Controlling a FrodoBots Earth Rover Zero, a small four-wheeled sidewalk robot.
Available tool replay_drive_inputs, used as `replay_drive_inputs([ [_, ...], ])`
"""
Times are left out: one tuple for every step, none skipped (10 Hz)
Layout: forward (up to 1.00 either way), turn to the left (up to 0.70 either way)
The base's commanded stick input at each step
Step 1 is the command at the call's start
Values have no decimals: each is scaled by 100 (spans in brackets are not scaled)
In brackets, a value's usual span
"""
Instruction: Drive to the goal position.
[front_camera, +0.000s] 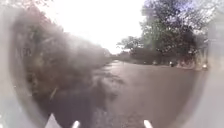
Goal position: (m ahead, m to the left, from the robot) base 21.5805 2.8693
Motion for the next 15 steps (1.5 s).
replay_drive_inputs([
  [50,-25],
  [50,-11],
  [50,0],
  [50,0],
  [50,0],
  [50,0],
  [50,0],
  [50,0],
  [50,0],
  [50,0],
  [50,0],
  [50,0],
  [50,0],
  [50,0],
  [50,0],
])
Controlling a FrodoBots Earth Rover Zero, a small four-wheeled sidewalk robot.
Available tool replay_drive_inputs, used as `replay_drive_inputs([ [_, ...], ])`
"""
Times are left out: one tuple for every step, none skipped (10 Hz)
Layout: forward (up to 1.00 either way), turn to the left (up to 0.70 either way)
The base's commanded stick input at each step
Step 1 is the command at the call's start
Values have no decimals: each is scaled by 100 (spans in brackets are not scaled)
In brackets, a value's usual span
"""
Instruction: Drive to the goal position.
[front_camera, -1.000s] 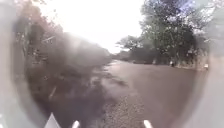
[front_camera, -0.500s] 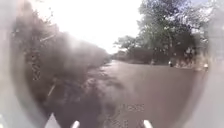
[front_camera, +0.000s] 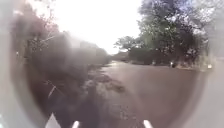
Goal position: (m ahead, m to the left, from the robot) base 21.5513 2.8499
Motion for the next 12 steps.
replay_drive_inputs([
  [50,0],
  [50,0],
  [50,0],
  [50,0],
  [50,0],
  [50,0],
  [50,0],
  [50,0],
  [50,0],
  [50,0],
  [50,0],
  [50,0],
])
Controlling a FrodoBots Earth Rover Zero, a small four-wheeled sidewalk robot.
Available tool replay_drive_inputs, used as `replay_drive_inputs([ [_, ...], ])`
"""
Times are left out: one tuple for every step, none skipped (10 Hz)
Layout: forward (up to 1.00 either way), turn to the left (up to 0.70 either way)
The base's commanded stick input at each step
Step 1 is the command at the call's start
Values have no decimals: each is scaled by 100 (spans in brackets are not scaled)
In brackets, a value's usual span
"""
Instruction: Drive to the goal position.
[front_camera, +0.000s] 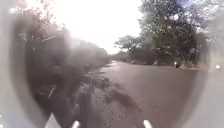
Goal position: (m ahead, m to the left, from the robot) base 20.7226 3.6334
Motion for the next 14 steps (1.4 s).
replay_drive_inputs([
  [50,0],
  [50,0],
  [50,0],
  [50,0],
  [50,0],
  [50,0],
  [50,0],
  [50,0],
  [50,0],
  [50,0],
  [50,0],
  [50,0],
  [50,0],
  [50,0],
])
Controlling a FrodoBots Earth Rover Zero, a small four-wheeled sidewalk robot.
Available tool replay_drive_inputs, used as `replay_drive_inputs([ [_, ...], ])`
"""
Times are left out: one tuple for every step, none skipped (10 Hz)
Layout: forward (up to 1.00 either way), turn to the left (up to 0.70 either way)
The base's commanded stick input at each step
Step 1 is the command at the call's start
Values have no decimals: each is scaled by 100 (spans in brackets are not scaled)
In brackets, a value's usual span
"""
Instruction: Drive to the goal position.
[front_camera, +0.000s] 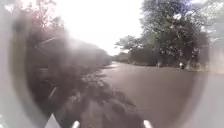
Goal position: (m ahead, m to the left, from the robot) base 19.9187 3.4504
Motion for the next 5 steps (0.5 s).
replay_drive_inputs([
  [50,0],
  [50,0],
  [50,0],
  [50,0],
  [50,0],
])
